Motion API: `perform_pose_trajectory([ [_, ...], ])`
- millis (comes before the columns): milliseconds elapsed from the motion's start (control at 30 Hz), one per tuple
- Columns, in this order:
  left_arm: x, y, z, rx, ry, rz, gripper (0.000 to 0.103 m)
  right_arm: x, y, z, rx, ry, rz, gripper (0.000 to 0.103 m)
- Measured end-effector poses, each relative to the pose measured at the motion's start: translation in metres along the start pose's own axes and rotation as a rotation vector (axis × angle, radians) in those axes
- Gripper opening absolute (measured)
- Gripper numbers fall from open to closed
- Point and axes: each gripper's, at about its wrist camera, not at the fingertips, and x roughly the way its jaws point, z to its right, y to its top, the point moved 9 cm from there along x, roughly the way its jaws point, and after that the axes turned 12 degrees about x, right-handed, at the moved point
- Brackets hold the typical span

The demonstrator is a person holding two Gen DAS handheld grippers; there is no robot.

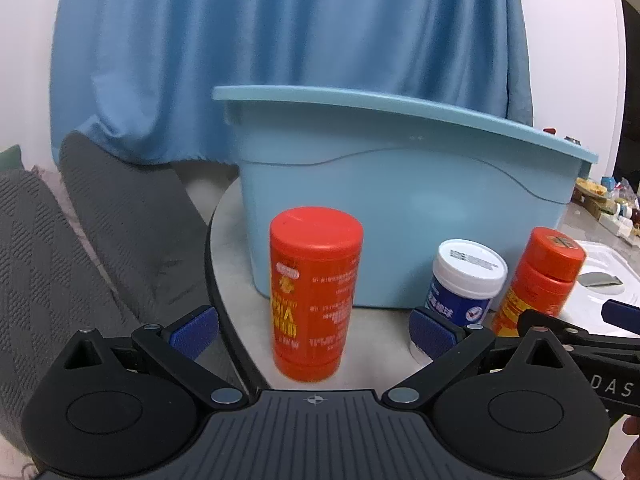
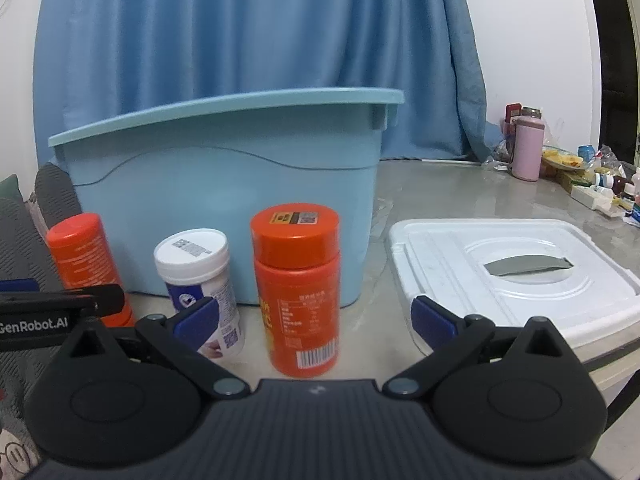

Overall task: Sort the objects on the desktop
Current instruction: 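Close the left tool on one orange bottle while the right tool grasps the other, then lift both orange bottles over the blue tub and release them inside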

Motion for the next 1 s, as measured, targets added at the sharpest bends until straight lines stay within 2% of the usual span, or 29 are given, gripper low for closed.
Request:
perform_pose_trajectory([
  [233, 0.028, 0.005, -0.001, -0.008, 0.005, 0.001, 0.1, 0.028, -0.001, -0.001, 0.012, -0.006, -0.012, 0.101],
  [267, 0.03, 0.006, -0.001, -0.01, 0.0, 0.004, 0.083, 0.032, -0.001, 0.0, 0.018, -0.006, -0.016, 0.098],
  [300, 0.032, 0.007, 0.001, 0.001, 0.0, -0.001, 0.054, 0.034, -0.001, -0.001, 0.02, 0.003, -0.02, 0.073],
  [333, 0.035, 0.008, 0.003, 0.014, 0.001, -0.007, 0.05, 0.035, -0.001, -0.002, 0.019, 0.009, -0.024, 0.049],
  [467, 0.036, 0.011, 0.008, 0.032, -0.024, -0.013, 0.05, 0.035, -0.001, -0.004, 0.003, -0.009, -0.045, 0.049],
  [633, 0.023, 0.009, 0.003, -0.003, -0.03, -0.05, 0.05, 0.019, 0.006, 0.001, 0.016, -0.036, -0.055, 0.049],
  [733, 0.008, 0.01, 0.0, -0.033, -0.036, -0.071, 0.05, 0.003, 0.013, -0.001, 0.002, -0.046, -0.059, 0.049],
  [1000, -0.048, 0.022, 0.003, -0.032, -0.029, -0.093, 0.05, -0.044, 0.029, -0.017, -0.024, -0.038, -0.076, 0.049],
])
